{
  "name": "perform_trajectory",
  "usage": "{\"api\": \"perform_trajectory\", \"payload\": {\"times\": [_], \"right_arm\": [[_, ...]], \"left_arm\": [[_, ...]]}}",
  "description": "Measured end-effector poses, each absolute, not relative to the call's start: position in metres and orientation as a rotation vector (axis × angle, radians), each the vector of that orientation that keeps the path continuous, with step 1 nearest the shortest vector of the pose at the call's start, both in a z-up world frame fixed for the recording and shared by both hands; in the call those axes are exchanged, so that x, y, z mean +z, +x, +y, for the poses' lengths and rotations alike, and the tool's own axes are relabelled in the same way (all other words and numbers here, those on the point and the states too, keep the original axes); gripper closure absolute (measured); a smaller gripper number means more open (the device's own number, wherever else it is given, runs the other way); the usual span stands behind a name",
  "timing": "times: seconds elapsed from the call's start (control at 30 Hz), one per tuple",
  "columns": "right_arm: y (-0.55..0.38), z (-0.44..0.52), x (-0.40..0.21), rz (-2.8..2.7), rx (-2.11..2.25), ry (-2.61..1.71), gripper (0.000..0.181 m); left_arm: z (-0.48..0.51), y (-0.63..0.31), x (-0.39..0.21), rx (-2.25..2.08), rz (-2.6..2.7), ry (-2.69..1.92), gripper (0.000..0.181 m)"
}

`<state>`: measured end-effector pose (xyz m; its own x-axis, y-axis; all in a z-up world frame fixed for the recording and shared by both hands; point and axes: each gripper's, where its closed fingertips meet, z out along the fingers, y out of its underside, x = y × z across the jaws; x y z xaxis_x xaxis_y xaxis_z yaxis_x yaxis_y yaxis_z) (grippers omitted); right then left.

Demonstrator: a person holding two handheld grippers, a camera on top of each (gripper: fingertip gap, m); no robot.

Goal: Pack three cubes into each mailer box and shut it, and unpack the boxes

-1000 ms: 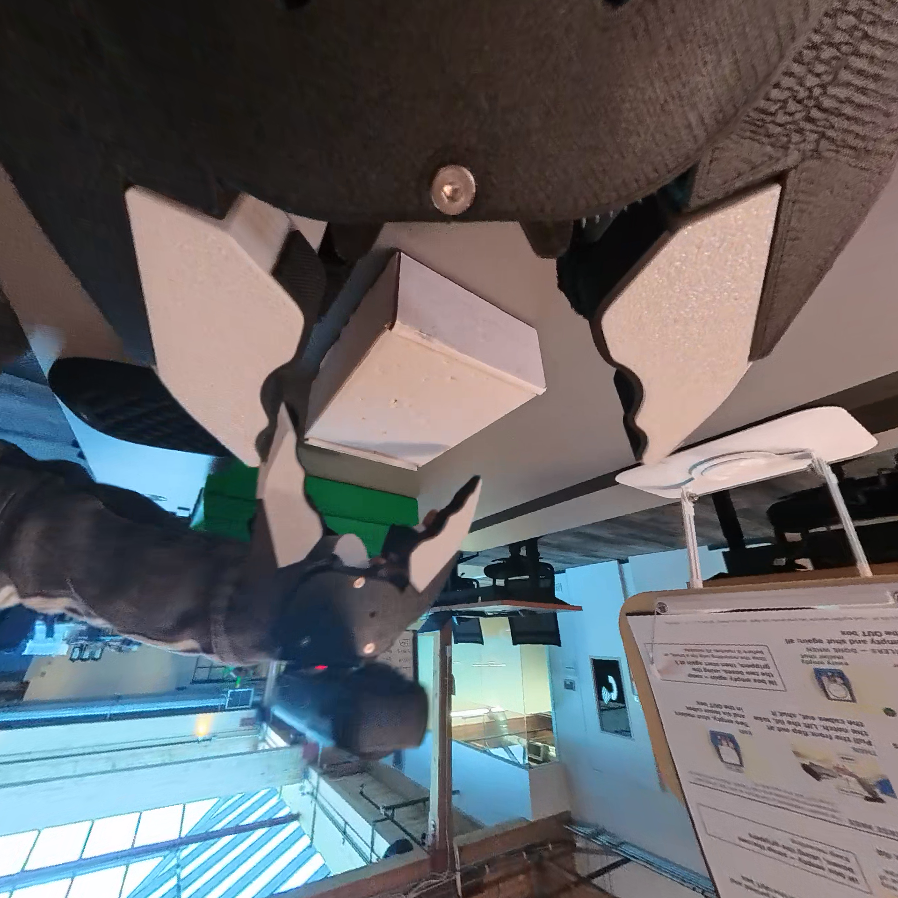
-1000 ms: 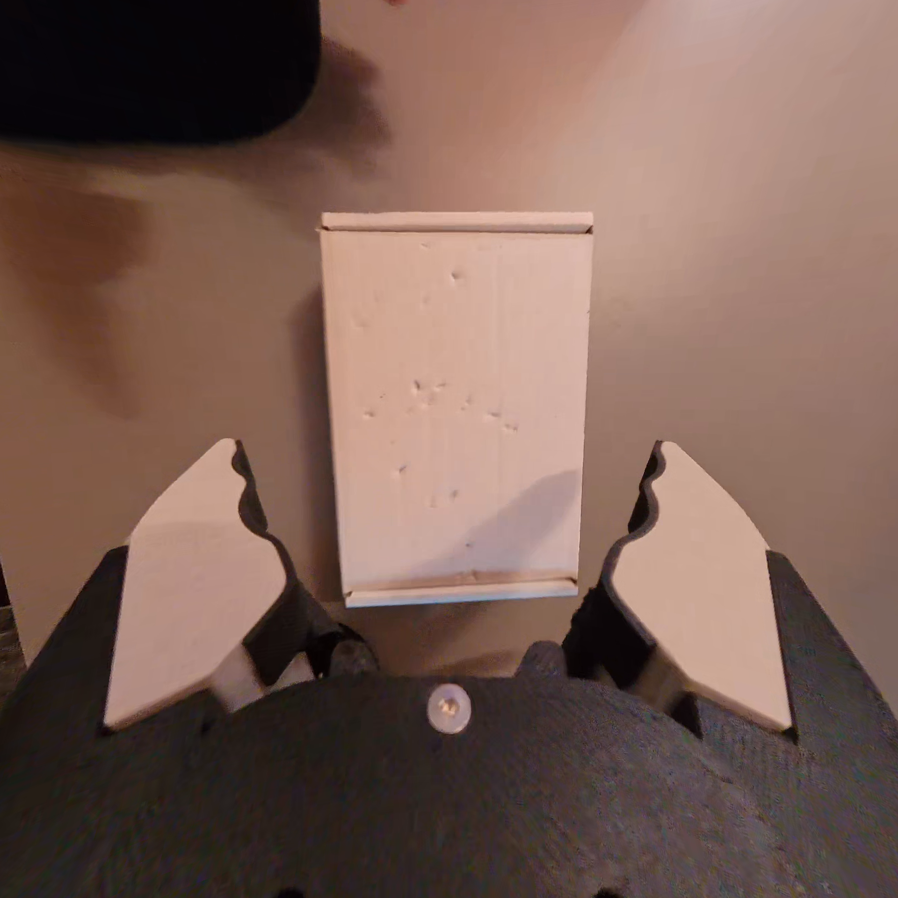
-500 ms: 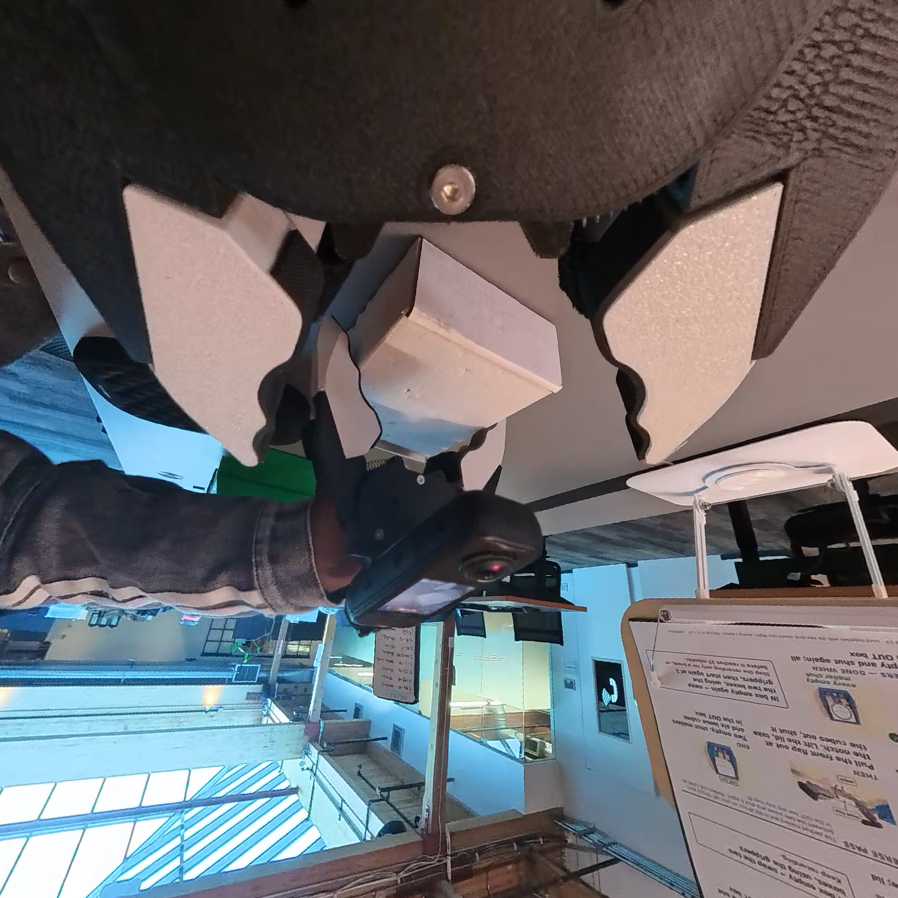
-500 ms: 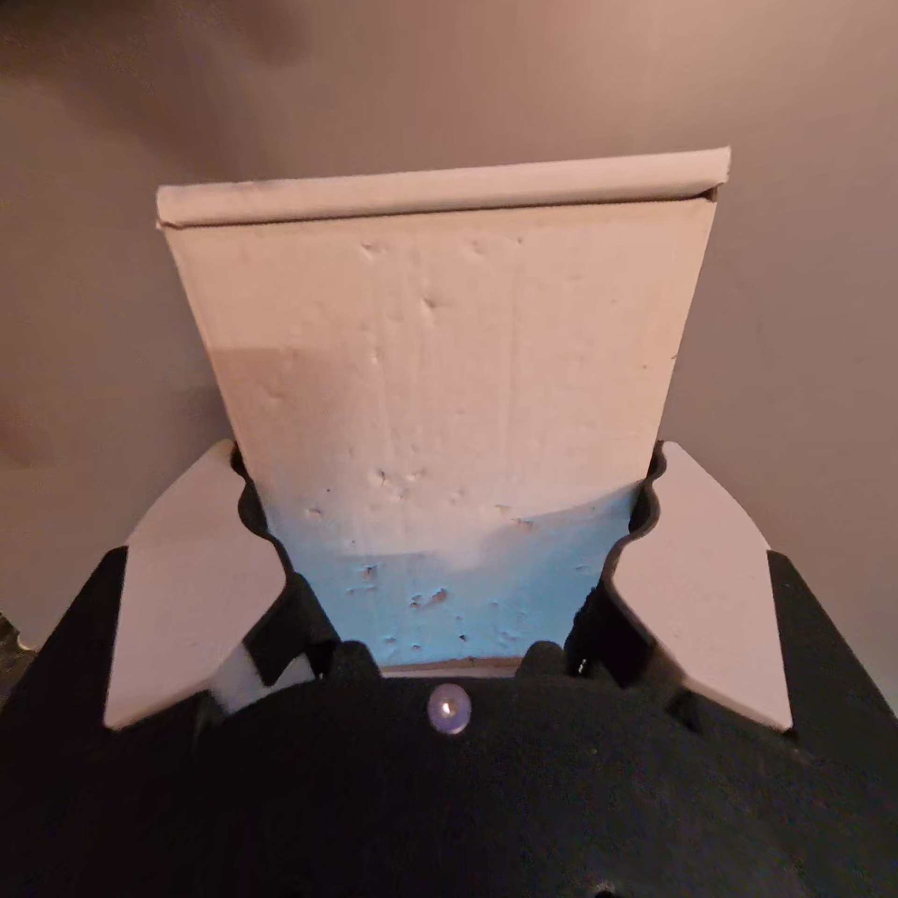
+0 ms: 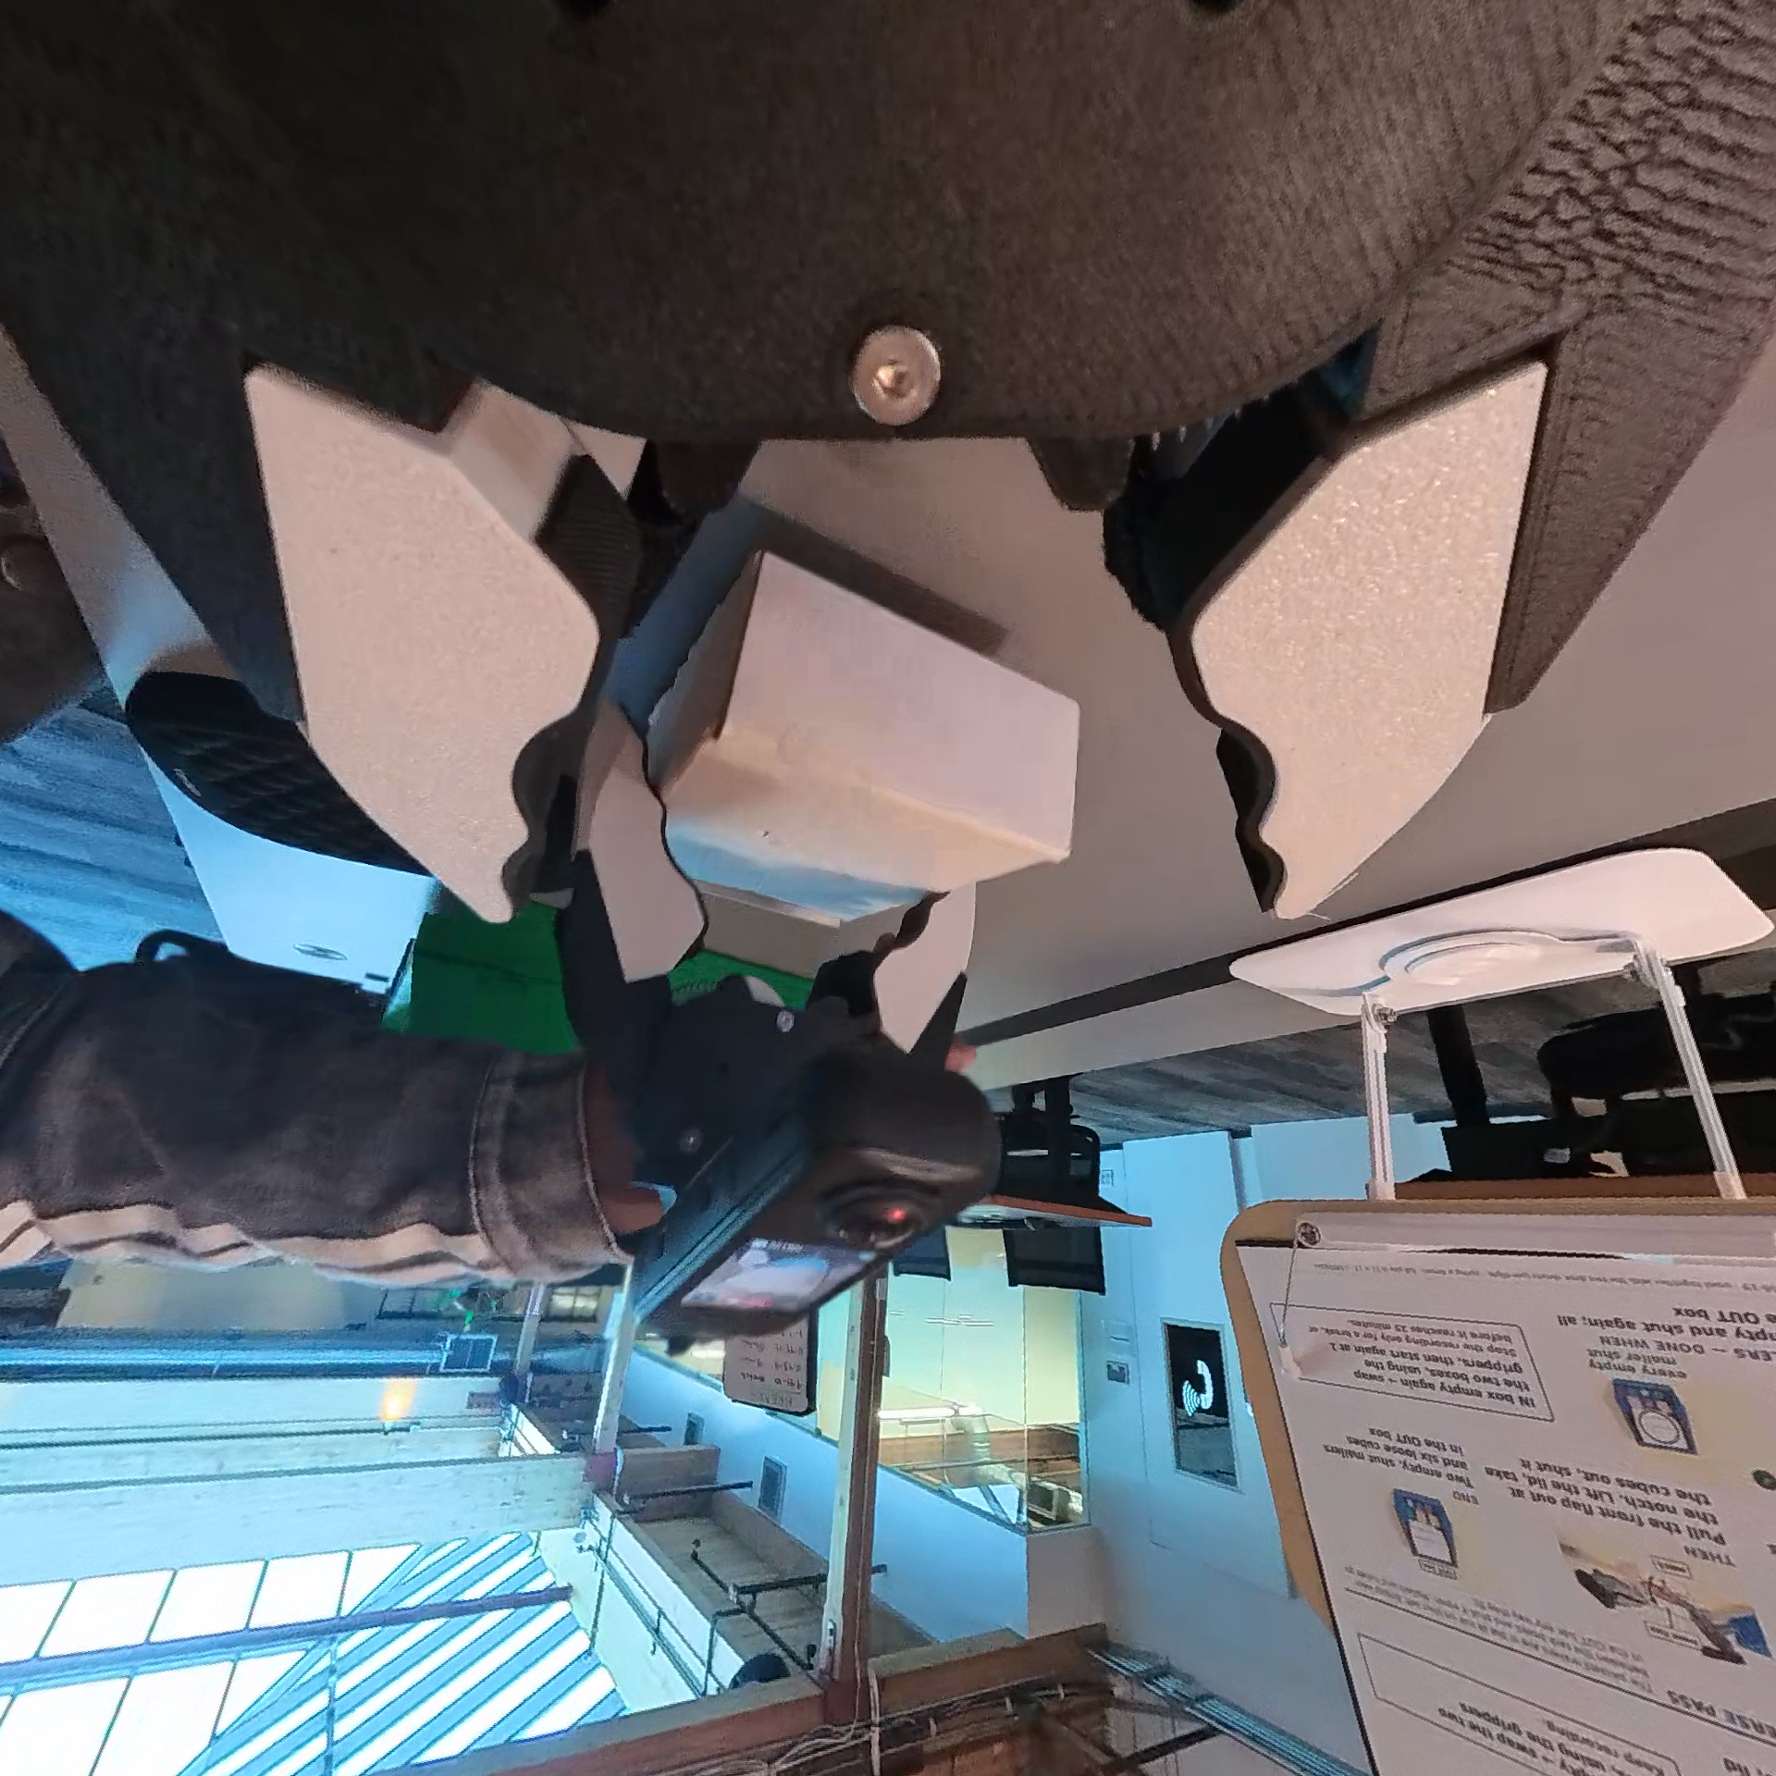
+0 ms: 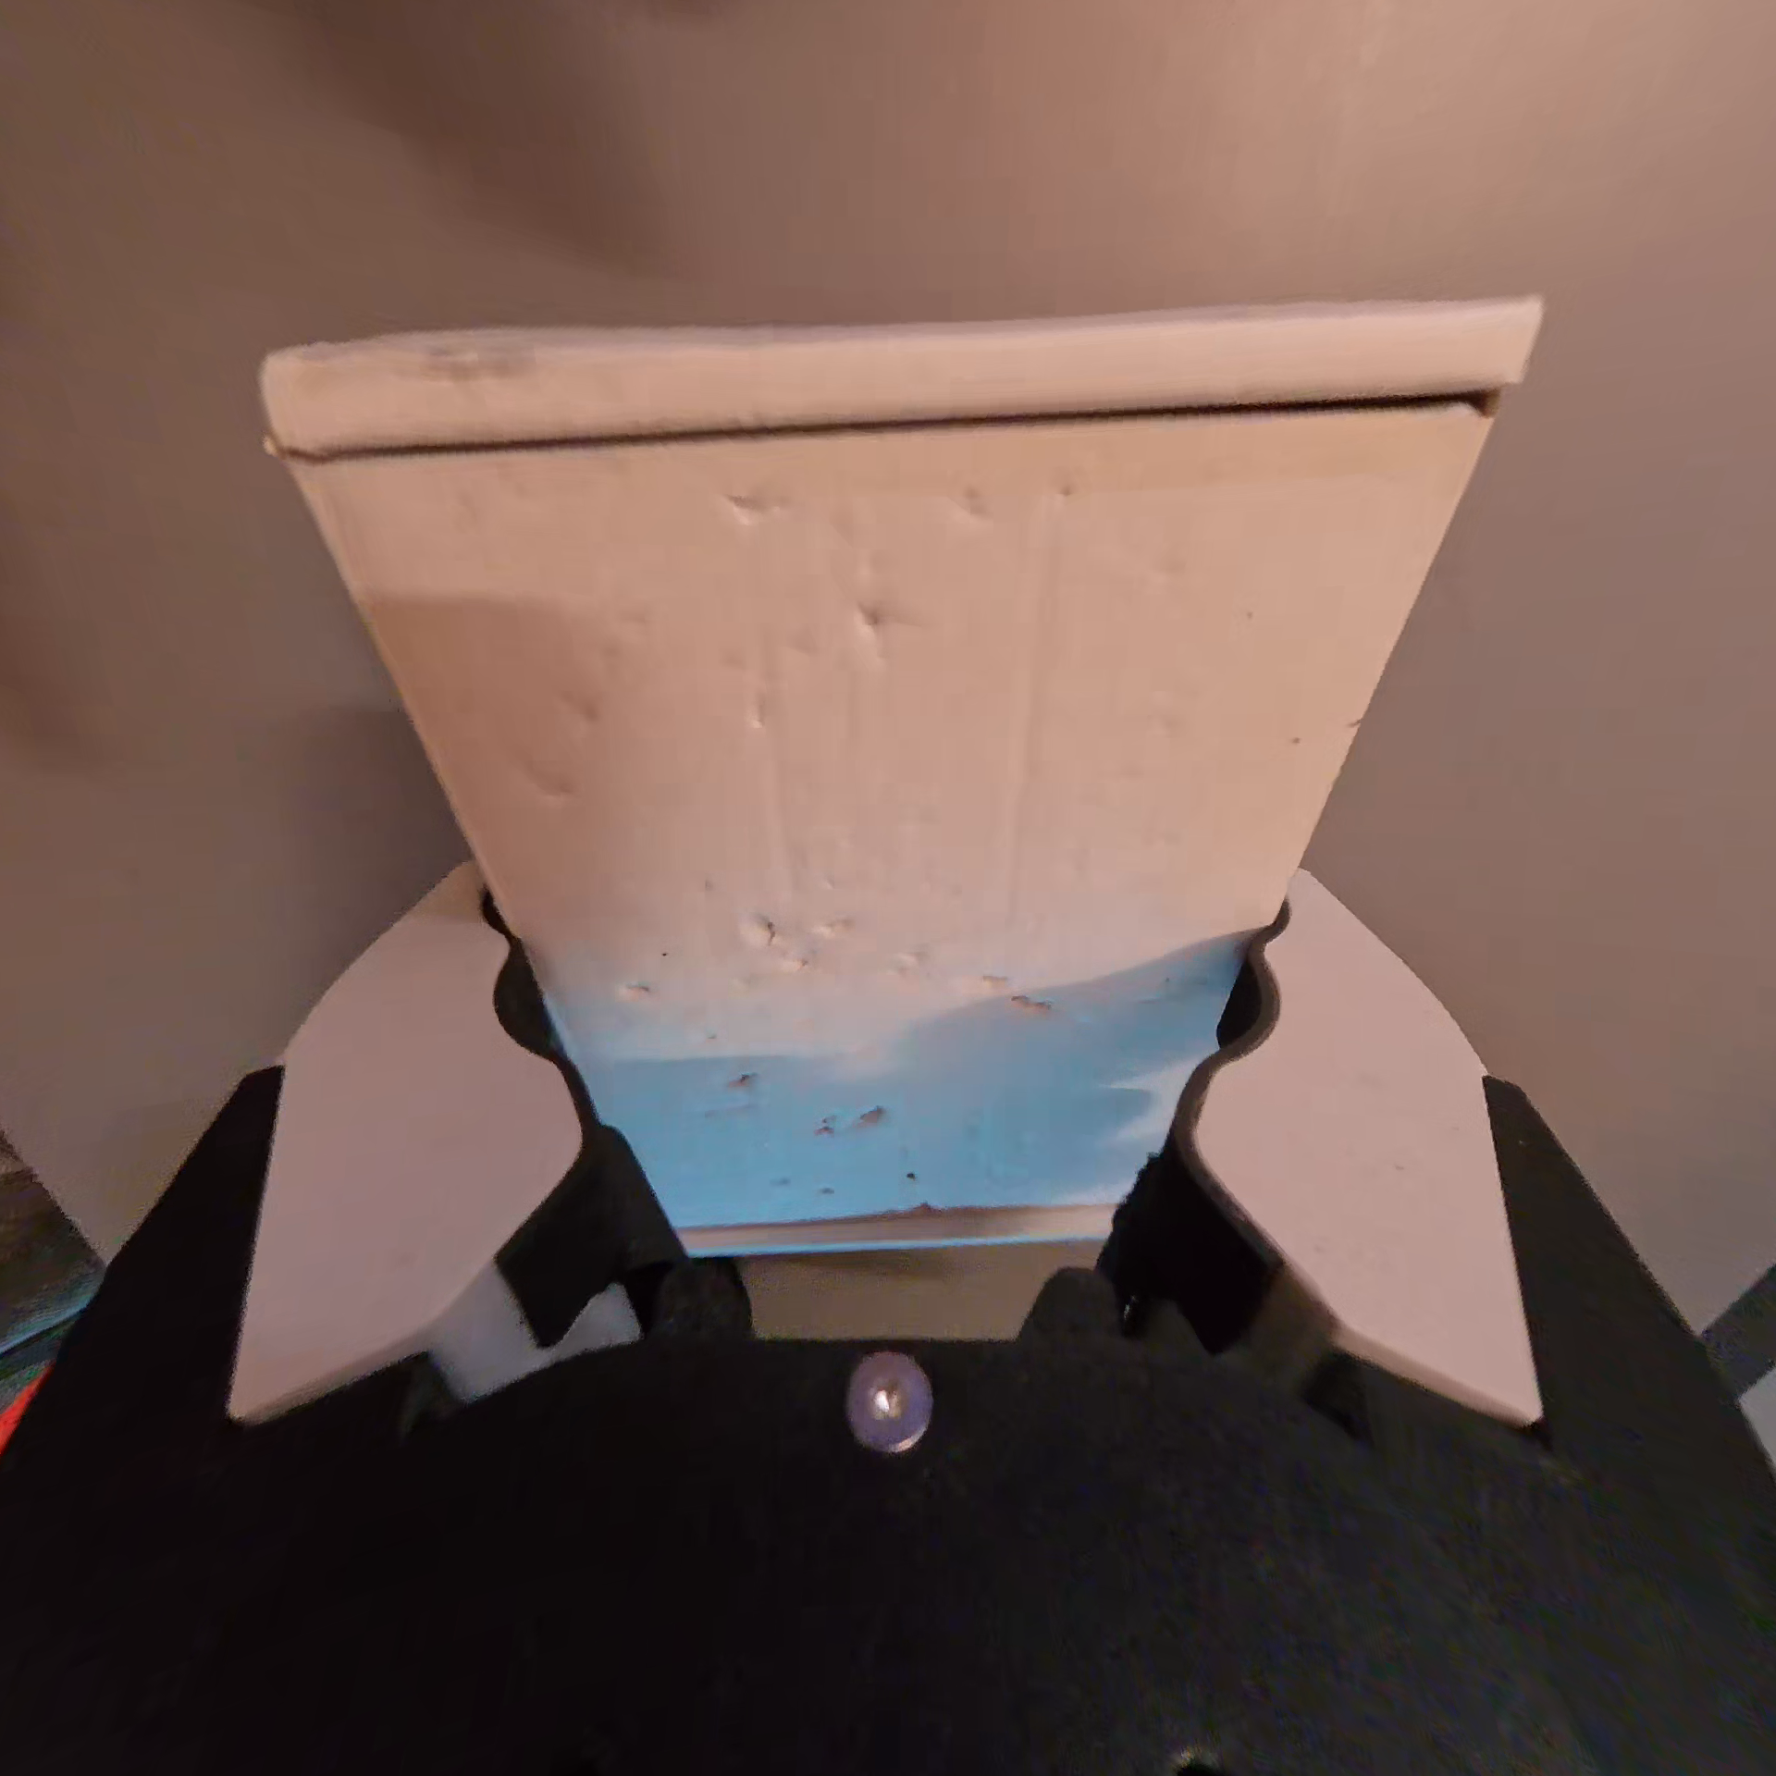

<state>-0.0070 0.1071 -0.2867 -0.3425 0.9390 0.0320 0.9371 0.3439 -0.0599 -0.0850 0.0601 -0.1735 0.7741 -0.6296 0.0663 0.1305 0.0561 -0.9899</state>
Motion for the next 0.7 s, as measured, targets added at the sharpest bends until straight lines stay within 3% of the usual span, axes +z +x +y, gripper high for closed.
{"api": "perform_trajectory", "payload": {"times": [0.27, 0.5, 0.7], "right_arm": [[0.018, 0.105, -0.264, -2.528, 0.032, -1.744, 0.049], [0.012, 0.098, -0.295, -2.534, 0.052, -1.738, 0.05], [0.016, 0.106, -0.298, -2.497, 0.014, -1.828, 0.035]], "left_arm": [[0.061, -0.084, -0.175, -0.6, 0.448, -1.415, 0.048], [0.062, -0.086, -0.175, -0.612, 0.429, -1.416, 0.049], [0.061, -0.083, -0.176, -0.597, 0.451, -1.415, 0.049]]}}
